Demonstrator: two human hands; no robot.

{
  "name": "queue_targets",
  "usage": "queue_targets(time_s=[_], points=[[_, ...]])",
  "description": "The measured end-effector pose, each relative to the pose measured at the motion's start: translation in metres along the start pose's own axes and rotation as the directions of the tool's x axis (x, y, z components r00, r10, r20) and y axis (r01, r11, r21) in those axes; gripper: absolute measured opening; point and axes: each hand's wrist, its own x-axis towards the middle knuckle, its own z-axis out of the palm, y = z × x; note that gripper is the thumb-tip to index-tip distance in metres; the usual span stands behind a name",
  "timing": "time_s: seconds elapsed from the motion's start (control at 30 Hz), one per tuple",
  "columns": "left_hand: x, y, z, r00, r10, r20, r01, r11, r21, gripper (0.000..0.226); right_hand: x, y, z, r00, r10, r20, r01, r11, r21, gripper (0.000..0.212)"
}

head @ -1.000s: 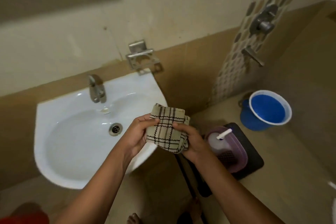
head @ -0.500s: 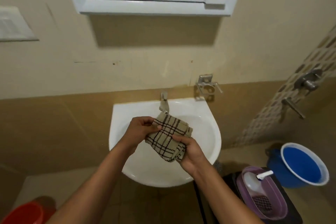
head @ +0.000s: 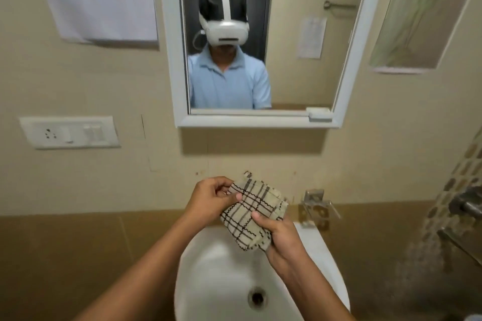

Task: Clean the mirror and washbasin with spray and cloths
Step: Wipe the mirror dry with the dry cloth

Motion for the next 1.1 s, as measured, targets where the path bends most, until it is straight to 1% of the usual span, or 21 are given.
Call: queue_targets(time_s=[0.07, 0.13, 0.23, 0.33, 0.4, 0.47, 0.53, 0.57, 0.6, 0.63, 0.67, 0.73, 0.77, 0.8, 0.83, 0.87, 0.9, 0.93, 0.97, 1.03, 1.1], points=[[0.016, 0.030, -0.011, 0.988, 0.138, -0.069, -0.132, 0.987, 0.086, 0.011, 0.012, -0.031, 0.014, 0.997, -0.081, 0.015, 0.080, 0.997, 0.010, 0.040], [0.032, 0.058, -0.023, 0.959, 0.253, -0.130, -0.226, 0.955, 0.189, 0.009, 0.025, -0.061, 0.028, 0.985, -0.172, 0.020, 0.172, 0.985, -0.014, 0.040], [0.051, 0.106, -0.034, 0.876, 0.419, -0.240, -0.350, 0.894, 0.281, 0.004, 0.037, -0.114, 0.048, 0.948, -0.317, 0.024, 0.318, 0.947, -0.056, 0.038], [0.064, 0.152, -0.048, 0.758, 0.588, -0.281, -0.457, 0.787, 0.415, 0.001, 0.044, -0.163, 0.066, 0.888, -0.459, 0.041, 0.460, 0.884, -0.082, 0.036], [0.076, 0.181, -0.059, 0.676, 0.672, -0.302, -0.491, 0.717, 0.494, 0.004, 0.049, -0.195, 0.078, 0.841, -0.540, 0.041, 0.540, 0.833, -0.121, 0.039], [0.089, 0.209, -0.071, 0.580, 0.738, -0.345, -0.483, 0.652, 0.584, 0.007, 0.054, -0.227, 0.091, 0.779, -0.626, 0.035, 0.623, 0.767, -0.156, 0.040], [0.103, 0.236, -0.085, 0.440, 0.810, -0.388, -0.448, 0.573, 0.686, 0.010, 0.054, -0.261, 0.104, 0.707, -0.706, 0.026, 0.699, 0.694, -0.173, 0.039], [0.110, 0.248, -0.093, 0.383, 0.839, -0.386, -0.434, 0.533, 0.727, 0.015, 0.054, -0.278, 0.110, 0.666, -0.746, 0.021, 0.735, 0.650, -0.193, 0.038], [0.117, 0.258, -0.100, 0.346, 0.862, -0.371, -0.414, 0.495, 0.764, 0.022, 0.054, -0.294, 0.116, 0.618, -0.786, 0.013, 0.768, 0.600, -0.223, 0.037], [0.124, 0.266, -0.108, 0.332, 0.875, -0.352, -0.383, 0.466, 0.797, 0.032, 0.054, -0.309, 0.121, 0.558, -0.830, 0.001, 0.800, 0.538, -0.265, 0.036], [0.132, 0.273, -0.116, 0.333, 0.881, -0.336, -0.338, 0.444, 0.830, 0.044, 0.053, -0.324, 0.127, 0.484, -0.875, -0.015, 0.830, 0.464, -0.309, 0.036], [0.147, 0.283, -0.130, 0.352, 0.884, -0.308, -0.224, 0.399, 0.889, 0.063, 0.054, -0.350, 0.139, 0.303, -0.951, -0.055, 0.856, 0.297, -0.423, 0.034], [0.155, 0.287, -0.137, 0.365, 0.884, -0.291, -0.160, 0.368, 0.916, 0.069, 0.053, -0.361, 0.145, 0.201, -0.977, -0.069, 0.841, 0.209, -0.500, 0.034], [0.163, 0.289, -0.142, 0.380, 0.882, -0.278, -0.102, 0.339, 0.935, 0.072, 0.054, -0.370, 0.151, 0.086, -0.995, -0.053, 0.806, 0.101, -0.583, 0.038], [0.170, 0.290, -0.148, 0.393, 0.878, -0.273, -0.056, 0.320, 0.946, 0.074, 0.057, -0.377, 0.156, -0.029, -1.000, 0.009, 0.760, -0.028, -0.649, 0.049], [0.175, 0.291, -0.152, 0.407, 0.871, -0.274, -0.021, 0.309, 0.951, 0.074, 0.063, -0.382, 0.161, -0.106, -0.989, 0.100, 0.711, -0.146, -0.688, 0.062], [0.180, 0.290, -0.156, 0.422, 0.863, -0.278, 0.008, 0.303, 0.953, 0.075, 0.071, -0.385, 0.166, -0.132, -0.973, 0.187, 0.667, -0.227, -0.710, 0.073], [0.183, 0.290, -0.159, 0.435, 0.857, -0.278, 0.032, 0.294, 0.955, 0.075, 0.083, -0.386, 0.172, -0.112, -0.959, 0.262, 0.620, -0.273, -0.735, 0.081], [0.186, 0.289, -0.161, 0.443, 0.854, -0.273, 0.046, 0.283, 0.958, 0.076, 0.096, -0.384, 0.176, -0.069, -0.945, 0.319, 0.562, -0.301, -0.771, 0.087], [0.190, 0.286, -0.164, 0.441, 0.860, -0.258, 0.045, 0.266, 0.963, 0.074, 0.119, -0.375, 0.184, -0.007, -0.917, 0.399, 0.439, -0.361, -0.823, 0.092], [0.193, 0.283, -0.166, 0.434, 0.867, -0.243, 0.027, 0.257, 0.966, 0.072, 0.132, -0.367, 0.193, 0.021, -0.890, 0.456, 0.382, -0.414, -0.826, 0.091]])
